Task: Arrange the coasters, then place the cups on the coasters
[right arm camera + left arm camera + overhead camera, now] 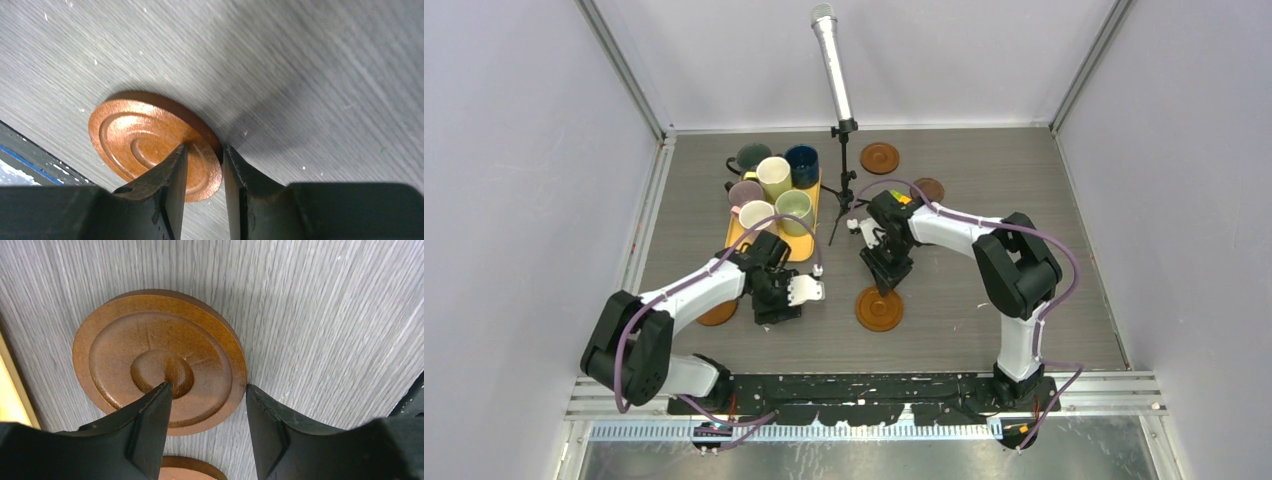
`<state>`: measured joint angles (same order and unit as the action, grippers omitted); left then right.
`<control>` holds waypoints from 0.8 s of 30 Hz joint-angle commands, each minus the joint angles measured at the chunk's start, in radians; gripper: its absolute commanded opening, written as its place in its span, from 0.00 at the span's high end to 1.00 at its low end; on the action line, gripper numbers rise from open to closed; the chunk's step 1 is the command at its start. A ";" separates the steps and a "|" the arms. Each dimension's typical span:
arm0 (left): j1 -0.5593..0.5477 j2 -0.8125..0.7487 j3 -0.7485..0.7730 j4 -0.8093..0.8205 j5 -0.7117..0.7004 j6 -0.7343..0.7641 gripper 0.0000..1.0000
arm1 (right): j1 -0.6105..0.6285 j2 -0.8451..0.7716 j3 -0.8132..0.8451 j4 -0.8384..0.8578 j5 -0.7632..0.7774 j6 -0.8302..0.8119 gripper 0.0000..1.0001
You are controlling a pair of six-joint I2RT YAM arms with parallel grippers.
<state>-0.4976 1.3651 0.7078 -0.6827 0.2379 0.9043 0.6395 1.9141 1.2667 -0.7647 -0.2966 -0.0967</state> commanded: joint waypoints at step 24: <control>0.044 -0.215 -0.027 -0.151 0.077 -0.027 0.01 | 0.054 -0.320 -0.153 0.007 0.037 -0.251 0.27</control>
<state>-0.4576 1.2179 0.6514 -0.8082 0.2848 0.9157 0.6941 1.7039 1.2083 -0.7429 -0.2951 -0.2367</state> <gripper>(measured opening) 0.963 0.725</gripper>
